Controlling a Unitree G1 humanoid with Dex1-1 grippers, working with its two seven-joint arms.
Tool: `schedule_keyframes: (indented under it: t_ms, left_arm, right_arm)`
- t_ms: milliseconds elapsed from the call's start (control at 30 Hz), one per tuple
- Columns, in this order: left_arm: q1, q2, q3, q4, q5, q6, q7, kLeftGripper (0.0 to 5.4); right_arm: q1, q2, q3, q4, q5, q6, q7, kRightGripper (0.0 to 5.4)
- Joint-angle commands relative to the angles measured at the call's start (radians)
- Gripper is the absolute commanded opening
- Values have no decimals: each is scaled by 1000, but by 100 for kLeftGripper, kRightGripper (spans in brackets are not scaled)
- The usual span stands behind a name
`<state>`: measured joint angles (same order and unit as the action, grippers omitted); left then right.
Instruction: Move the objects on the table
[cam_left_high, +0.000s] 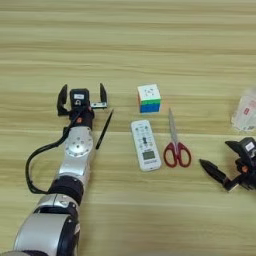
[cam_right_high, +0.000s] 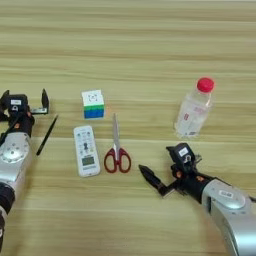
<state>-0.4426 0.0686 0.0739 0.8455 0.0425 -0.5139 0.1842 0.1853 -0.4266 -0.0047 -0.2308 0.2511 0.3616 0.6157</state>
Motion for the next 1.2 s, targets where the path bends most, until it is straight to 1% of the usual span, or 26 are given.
schedule_keyframes:
  t_ms: [33, 200, 367, 600, 867, 1200]
  left_arm:
    - [-8, 4, 0, -1, 9, 10, -2, 540]
    - [-8, 5, 0, 0, 8, 10, -3, 540]
    - [-8, 5, 1, 0, 6, 10, -5, 540]
    - [-9, 6, 1, 1, 6, 10, -5, 540]
    - [-8, 5, 1, 0, 6, 10, -5, 540]
    - [-6, 6, 1, -3, 6, 10, -6, 540]
  right_arm:
    - [-12, 27, 21, -33, 19, -12, -2, 538]
    - [-30, 61, 73, -43, -2, -44, -8, 538]
    - [-48, 78, 109, -32, -14, -57, -15, 538]
    - [-53, 84, 133, -20, -21, -68, -16, 538]
    - [-68, 91, 185, 26, -62, -105, -19, 538]
    - [-81, 103, 217, 71, -93, -139, -24, 538]
